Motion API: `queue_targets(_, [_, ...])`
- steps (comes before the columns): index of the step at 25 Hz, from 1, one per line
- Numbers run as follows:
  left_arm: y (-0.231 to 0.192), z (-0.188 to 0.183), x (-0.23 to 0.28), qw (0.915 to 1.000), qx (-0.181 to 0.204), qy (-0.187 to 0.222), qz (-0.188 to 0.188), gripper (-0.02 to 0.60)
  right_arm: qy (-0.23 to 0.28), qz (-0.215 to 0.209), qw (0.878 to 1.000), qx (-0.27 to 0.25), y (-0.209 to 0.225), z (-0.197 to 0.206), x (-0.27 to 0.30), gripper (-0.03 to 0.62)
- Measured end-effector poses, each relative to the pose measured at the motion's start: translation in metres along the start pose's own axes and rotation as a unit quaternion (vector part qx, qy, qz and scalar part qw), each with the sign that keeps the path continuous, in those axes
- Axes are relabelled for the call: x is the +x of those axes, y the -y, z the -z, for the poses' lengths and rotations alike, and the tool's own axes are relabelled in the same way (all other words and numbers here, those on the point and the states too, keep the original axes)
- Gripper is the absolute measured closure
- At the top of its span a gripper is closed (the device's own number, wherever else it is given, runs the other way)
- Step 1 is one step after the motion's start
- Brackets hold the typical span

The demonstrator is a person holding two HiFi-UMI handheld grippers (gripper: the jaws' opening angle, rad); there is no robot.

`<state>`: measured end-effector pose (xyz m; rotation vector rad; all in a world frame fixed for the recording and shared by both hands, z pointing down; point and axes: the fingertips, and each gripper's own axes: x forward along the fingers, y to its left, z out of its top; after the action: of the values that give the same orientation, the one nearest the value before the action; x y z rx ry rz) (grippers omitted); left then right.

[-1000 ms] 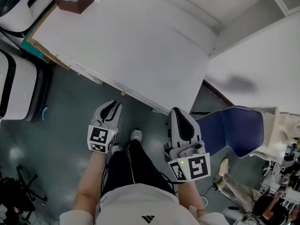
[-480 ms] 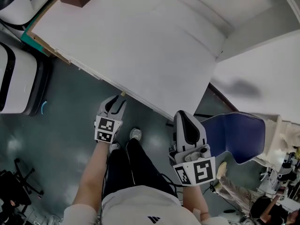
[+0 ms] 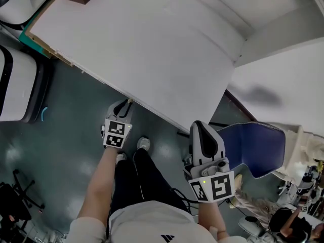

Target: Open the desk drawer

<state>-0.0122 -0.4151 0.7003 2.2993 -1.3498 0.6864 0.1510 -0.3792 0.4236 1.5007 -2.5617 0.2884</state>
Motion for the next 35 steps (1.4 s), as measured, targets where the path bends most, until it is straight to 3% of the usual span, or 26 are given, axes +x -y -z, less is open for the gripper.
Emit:
queue_targets(14, [0.001,0.012,-0.017,1.0000,0.003,-0.003,-0.003,0.505,0.004,0.002,1.000,0.004,-0.012,0.001,-0.010,0.592])
queue_targets(35, [0.004,0.057,-0.076,0.9996,0.007,-0.020,0.020,0.505,0.017,0.007,1.000,0.001,-0.073,-0.005,-0.030,0.592])
